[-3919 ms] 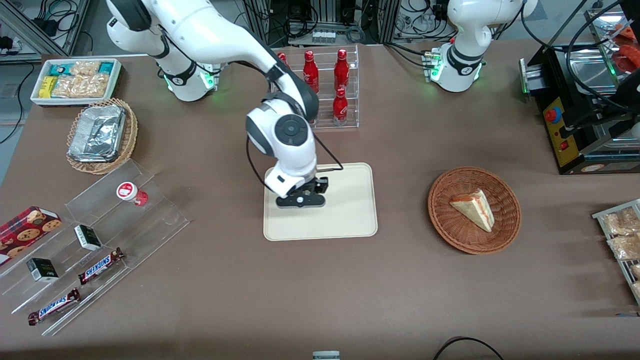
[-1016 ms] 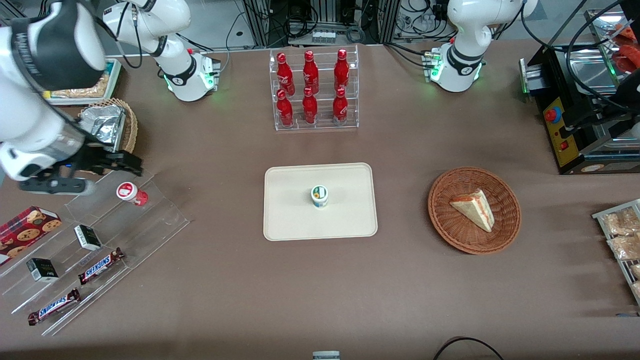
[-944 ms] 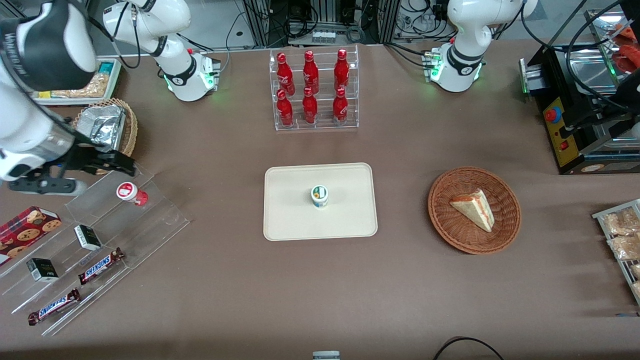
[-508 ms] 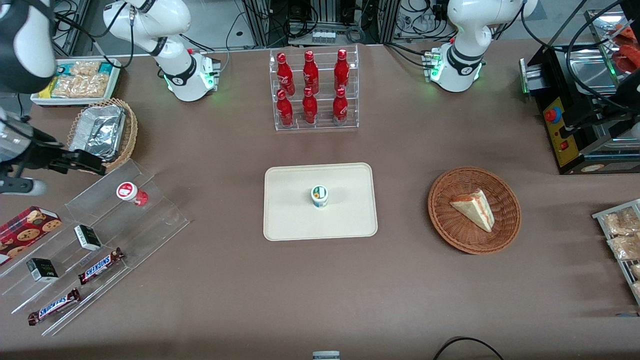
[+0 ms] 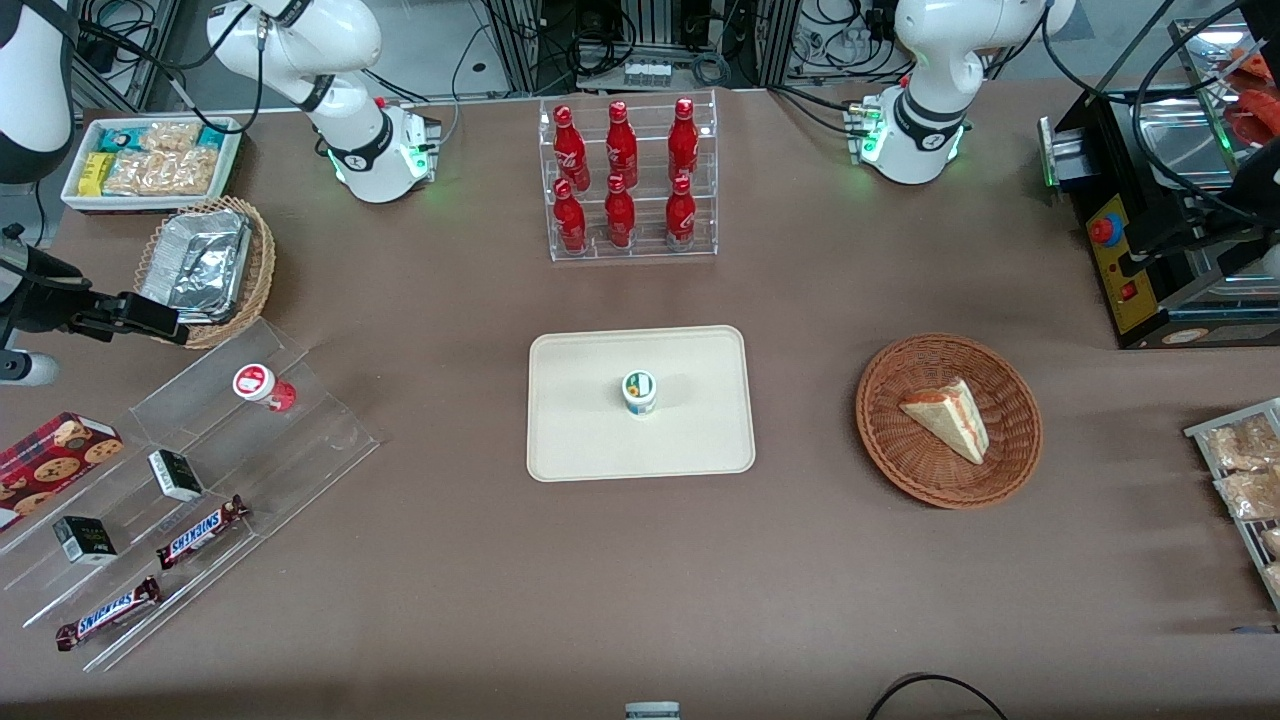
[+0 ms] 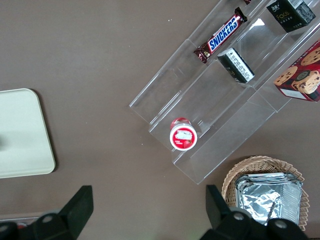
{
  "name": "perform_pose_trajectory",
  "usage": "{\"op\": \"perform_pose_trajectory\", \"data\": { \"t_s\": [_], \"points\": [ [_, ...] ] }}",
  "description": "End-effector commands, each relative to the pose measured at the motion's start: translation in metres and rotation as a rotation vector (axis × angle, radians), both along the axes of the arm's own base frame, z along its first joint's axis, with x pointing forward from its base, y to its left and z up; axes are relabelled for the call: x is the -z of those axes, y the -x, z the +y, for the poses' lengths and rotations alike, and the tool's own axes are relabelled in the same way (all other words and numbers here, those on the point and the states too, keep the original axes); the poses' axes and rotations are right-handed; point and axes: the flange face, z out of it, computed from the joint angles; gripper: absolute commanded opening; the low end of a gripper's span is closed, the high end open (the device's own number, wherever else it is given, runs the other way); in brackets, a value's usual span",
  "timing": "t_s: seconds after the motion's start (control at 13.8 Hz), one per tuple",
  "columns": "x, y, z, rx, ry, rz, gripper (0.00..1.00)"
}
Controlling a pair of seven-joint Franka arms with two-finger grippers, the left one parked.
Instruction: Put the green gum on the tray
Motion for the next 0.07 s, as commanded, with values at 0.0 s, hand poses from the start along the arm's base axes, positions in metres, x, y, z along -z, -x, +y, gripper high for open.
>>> {"op": "perform_pose_trajectory", "data": {
  "t_s": [0.0],
  "points": [
    [-0.0089, 0.002, 0.0022, -0.007, -0.013, 0.0, 1.0]
  ]
}}
